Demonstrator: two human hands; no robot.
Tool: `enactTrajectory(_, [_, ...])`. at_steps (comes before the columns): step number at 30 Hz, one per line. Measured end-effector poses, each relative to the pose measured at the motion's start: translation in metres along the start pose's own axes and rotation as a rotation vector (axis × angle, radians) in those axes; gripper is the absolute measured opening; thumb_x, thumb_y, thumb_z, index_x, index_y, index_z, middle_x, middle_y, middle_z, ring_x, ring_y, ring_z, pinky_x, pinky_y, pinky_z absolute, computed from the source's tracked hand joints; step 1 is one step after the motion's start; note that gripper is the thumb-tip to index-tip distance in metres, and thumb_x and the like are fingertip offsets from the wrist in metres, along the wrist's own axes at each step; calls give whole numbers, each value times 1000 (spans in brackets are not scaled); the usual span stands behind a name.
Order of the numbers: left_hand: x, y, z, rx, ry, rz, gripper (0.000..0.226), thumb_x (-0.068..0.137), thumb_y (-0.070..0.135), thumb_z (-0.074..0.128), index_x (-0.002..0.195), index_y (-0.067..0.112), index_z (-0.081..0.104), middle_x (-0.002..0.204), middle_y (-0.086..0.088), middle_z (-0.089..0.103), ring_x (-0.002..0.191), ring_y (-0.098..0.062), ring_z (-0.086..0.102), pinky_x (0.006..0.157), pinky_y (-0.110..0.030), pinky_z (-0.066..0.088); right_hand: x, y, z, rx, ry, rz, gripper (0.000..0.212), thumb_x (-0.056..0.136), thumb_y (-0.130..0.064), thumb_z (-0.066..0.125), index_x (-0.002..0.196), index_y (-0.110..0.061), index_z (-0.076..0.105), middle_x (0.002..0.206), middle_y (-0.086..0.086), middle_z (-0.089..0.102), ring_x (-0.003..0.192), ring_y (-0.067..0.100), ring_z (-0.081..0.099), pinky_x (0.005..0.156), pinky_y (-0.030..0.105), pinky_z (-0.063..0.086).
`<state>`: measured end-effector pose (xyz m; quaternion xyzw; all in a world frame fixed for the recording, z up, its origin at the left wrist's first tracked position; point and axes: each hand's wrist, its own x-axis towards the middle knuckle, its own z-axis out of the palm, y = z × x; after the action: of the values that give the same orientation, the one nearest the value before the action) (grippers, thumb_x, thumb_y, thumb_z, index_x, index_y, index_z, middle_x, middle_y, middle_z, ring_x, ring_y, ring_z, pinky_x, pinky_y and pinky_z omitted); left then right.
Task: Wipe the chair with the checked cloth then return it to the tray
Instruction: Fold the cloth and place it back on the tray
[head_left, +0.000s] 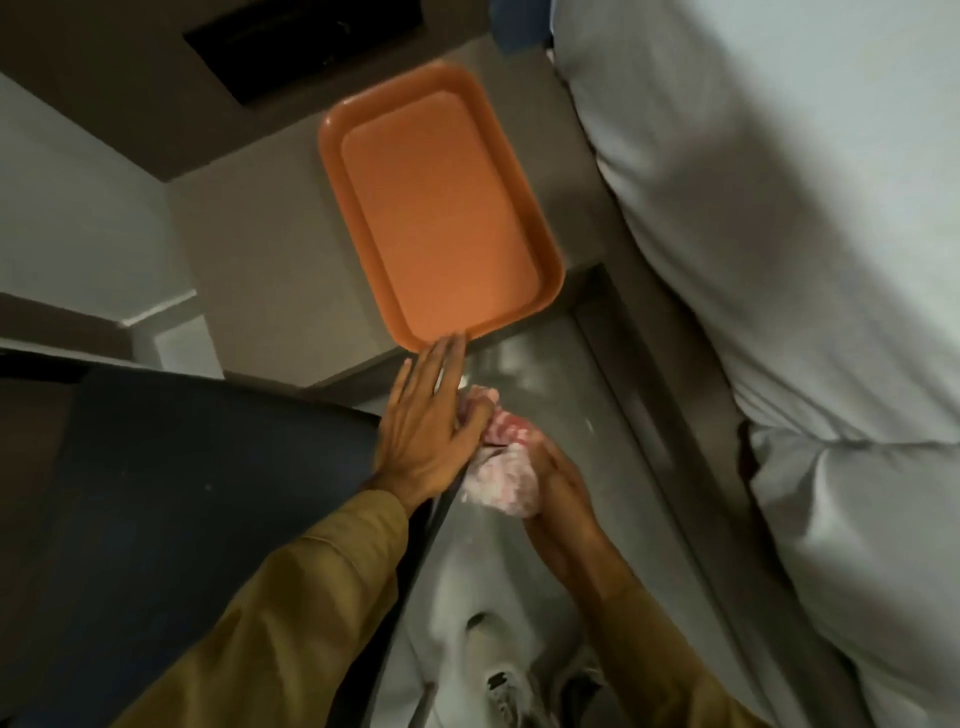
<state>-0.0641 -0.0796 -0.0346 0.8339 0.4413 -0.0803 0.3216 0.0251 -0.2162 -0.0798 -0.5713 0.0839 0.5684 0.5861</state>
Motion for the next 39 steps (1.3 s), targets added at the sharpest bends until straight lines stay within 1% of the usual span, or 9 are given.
enactTrajectory(5, [-1,47,-32,-851,192,-384,62,114,48,43,171,34,24,179,7,27,164,-15,29,129,-28,22,-22,-69,-7,284,-48,34,68,117,-32,22,110,-3,84,116,17,84,103,30,84,83,33,70])
enactTrajectory(11, [14,75,-55,-1378,-382,-539,53,104,61,54,139,24,70,133,-10,79,125,-30,74,107,-48,61,-15,-133,-7,271,-128,35,46,105,-26,43,130,-8,77,131,20,78,116,34,78,99,48,64])
enactTrajectory(15, [23,68,-41,-1306,-94,-424,32,104,13,67,132,29,68,110,6,85,102,-11,81,81,-28,67,11,-167,-11,-59,-116,-13,45,105,-56,54,100,-27,88,96,-4,88,85,13,86,70,32,70])
enactTrajectory(18, [29,63,-44,-1214,-26,-381,58,92,-8,75,137,26,64,111,6,81,108,-11,78,86,-20,63,21,-195,-6,-257,-334,61,73,91,-78,57,121,-17,82,123,9,84,117,25,81,98,39,67])
enactTrajectory(21, [36,66,-56,-1186,37,-361,74,84,-24,68,130,34,65,109,12,79,96,6,76,78,-9,59,23,-215,-4,-539,-375,-45,57,89,-59,76,125,-14,78,129,12,81,125,29,76,117,57,53])
enactTrajectory(28, [55,83,-79,-1392,278,-573,36,93,-4,77,126,11,76,115,-11,84,91,-16,83,69,-19,64,34,-246,22,-838,-586,-83,48,96,-23,80,142,-28,67,140,-6,75,132,13,71,118,41,55])
enactTrajectory(32, [54,79,-74,-1399,245,-577,9,100,23,76,104,25,83,103,4,87,83,-2,82,63,-10,60,48,-242,29,-806,-439,-208,31,108,-12,61,137,-8,70,133,8,79,122,25,78,110,50,60])
enactTrajectory(36, [51,66,-74,-1426,109,-532,20,98,51,72,104,39,86,115,12,85,103,0,79,93,-23,56,51,-241,39,-667,-409,-229,28,110,-19,57,134,-16,70,128,3,81,115,20,81,99,35,66])
enactTrajectory(39, [50,52,-79,-1355,114,-373,31,83,35,83,114,39,82,125,5,82,118,-10,77,110,-36,53,52,-248,44,-696,-438,-348,32,108,-9,58,138,-9,69,129,-2,81,120,15,78,102,28,64])
